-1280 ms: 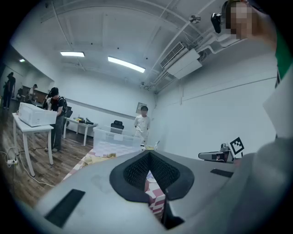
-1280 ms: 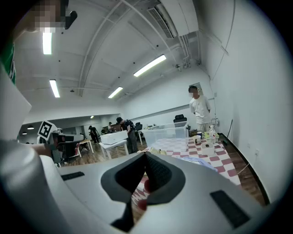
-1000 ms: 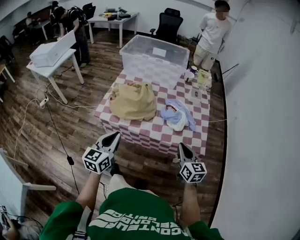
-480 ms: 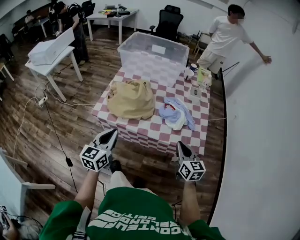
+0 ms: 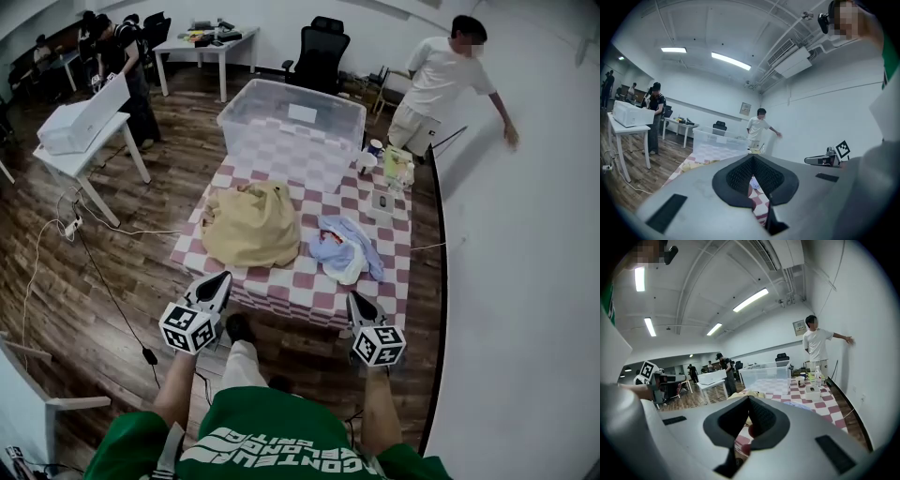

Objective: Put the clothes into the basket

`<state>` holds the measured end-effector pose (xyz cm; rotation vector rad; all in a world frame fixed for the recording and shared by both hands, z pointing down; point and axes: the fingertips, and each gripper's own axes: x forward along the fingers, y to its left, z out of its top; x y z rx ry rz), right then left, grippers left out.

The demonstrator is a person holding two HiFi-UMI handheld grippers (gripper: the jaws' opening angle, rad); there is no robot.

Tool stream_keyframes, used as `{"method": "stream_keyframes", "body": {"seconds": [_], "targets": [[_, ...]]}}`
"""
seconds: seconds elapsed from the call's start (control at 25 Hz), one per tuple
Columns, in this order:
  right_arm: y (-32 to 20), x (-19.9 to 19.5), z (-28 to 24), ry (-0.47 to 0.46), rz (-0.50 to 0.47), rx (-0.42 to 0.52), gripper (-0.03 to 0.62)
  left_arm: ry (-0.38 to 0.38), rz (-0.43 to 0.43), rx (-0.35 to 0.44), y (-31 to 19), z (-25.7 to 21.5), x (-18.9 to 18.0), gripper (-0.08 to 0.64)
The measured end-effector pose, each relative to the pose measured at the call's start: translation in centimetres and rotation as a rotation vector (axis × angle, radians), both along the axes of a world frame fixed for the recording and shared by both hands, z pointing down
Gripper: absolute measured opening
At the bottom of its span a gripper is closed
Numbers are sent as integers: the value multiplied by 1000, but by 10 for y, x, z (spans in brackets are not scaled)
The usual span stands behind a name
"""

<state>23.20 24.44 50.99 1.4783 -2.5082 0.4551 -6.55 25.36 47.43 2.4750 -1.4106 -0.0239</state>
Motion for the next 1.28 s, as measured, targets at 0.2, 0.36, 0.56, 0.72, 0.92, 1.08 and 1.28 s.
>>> {"method": "stream_keyframes", "body": {"seconds": [0.2, 0.36, 0.56, 0.72, 0.92, 1.08, 1.28], "targets": [[-51, -14, -2, 13, 17, -2, 8, 4, 29, 3, -60, 0, -13, 5], [-93, -23, -4, 16, 48, -7, 8, 7, 57, -2, -109, 1, -23, 5], [-130, -48, -3, 36, 61, -23, 8, 17, 83, -2, -160, 2, -41, 5], [-158, -61, 1, 53, 68, -35, 8, 15, 105, -10, -192, 9, -51, 5], [-189, -81, 13, 56, 73, -58, 8, -4, 130, -34, -219, 28, -69, 5], [-211, -106, 31, 70, 56, -90, 8, -24, 139, -67, -235, 51, -86, 5], [-234, -138, 54, 89, 27, -130, 9, -41, 138, -117, -249, 85, -110, 5]]}}
